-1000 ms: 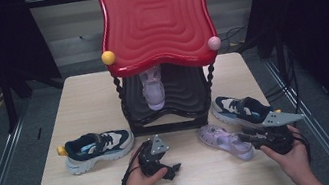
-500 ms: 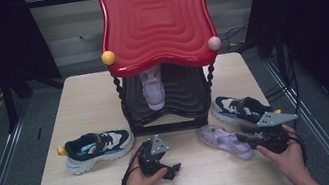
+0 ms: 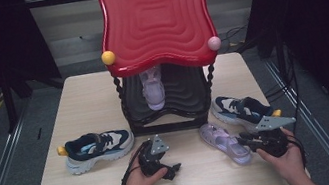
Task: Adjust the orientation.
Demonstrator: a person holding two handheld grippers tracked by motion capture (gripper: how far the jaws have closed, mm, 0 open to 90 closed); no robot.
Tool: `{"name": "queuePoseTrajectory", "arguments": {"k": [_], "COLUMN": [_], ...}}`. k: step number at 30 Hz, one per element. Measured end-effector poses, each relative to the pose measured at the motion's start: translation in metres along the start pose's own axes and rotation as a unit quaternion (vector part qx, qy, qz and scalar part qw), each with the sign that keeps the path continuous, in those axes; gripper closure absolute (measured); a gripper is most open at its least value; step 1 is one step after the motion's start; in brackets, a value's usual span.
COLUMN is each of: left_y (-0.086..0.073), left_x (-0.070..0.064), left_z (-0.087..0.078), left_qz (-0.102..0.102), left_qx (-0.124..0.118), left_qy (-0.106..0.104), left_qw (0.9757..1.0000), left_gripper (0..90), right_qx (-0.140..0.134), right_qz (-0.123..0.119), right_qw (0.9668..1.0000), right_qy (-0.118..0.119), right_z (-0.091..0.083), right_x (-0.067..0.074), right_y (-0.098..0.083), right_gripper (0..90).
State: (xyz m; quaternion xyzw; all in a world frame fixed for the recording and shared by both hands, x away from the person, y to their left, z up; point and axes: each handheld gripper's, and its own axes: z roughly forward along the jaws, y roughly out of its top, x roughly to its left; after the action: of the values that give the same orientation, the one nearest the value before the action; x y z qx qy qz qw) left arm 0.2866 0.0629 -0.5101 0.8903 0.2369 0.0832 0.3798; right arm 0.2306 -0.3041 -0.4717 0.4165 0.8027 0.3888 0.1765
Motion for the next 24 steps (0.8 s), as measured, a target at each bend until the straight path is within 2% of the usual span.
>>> {"name": "queuePoseTrajectory", "arguments": {"k": [7, 8, 11, 16, 24], "left_y": [0.001, 0.001, 0.001, 0.001, 0.001], "left_x": [0.000, 0.000, 0.000, 0.000, 0.000], "left_z": [0.000, 0.000, 0.000, 0.000, 0.000], "left_qz": [0.001, 0.001, 0.001, 0.001, 0.001], "left_qx": [0.004, 0.004, 0.004, 0.004, 0.004], "left_qy": [0.000, -0.001, -0.001, -0.001, -0.001], "left_qw": [1.0000, 1.0000, 1.0000, 1.0000, 1.0000], "left_gripper": [5.4, 5.4, 5.4, 5.4, 5.3], "right_qx": [-0.004, -0.006, -0.007, -0.034, -0.053], "right_qz": [0.009, 0.017, 0.018, 0.021, 0.034], "right_qw": [0.9999, 0.9997, 0.9997, 0.9992, 0.9980], "right_qy": [0.010, 0.014, 0.013, 0.005, 0.007], "right_z": [-0.003, -0.004, -0.005, -0.004, -0.001], "right_x": [0.003, 0.004, 0.006, 0.008, 0.008], "right_y": [-0.004, -0.005, -0.006, -0.011, -0.015], "right_gripper": [75.6, 75.6, 75.1, 71.7, 71.6]}}
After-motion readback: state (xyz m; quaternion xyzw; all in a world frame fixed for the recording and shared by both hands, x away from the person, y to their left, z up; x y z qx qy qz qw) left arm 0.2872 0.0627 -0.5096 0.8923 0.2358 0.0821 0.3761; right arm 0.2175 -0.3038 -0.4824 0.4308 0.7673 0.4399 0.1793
